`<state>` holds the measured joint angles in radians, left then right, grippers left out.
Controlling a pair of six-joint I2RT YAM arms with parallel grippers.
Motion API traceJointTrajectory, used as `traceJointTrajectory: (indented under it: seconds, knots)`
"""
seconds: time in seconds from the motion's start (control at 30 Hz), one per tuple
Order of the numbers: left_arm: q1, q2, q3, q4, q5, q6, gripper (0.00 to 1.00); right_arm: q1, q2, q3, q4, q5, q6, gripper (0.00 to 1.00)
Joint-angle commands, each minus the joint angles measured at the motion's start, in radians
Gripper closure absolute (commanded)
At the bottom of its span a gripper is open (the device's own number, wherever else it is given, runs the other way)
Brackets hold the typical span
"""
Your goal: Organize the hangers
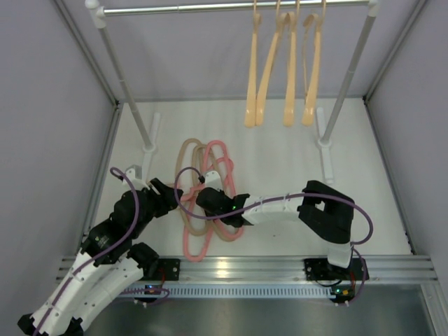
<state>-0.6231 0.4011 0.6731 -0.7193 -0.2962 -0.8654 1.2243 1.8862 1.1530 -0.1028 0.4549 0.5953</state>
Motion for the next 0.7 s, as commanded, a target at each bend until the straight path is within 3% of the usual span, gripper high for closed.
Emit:
traceJointTrajectory:
  seconds: [0.0, 0.67]
  knots:
    - [-0.001, -0.008, -0.004, 0.012, 0.008, 0.009, 0.39, -0.016, -0.002, -0.009, 0.064, 0.013, 0.014, 0.64]
    - [-0.001, -0.013, -0.023, 0.014, 0.012, 0.008, 0.39, -0.031, 0.070, 0.028, 0.063, -0.019, 0.009, 0.64]
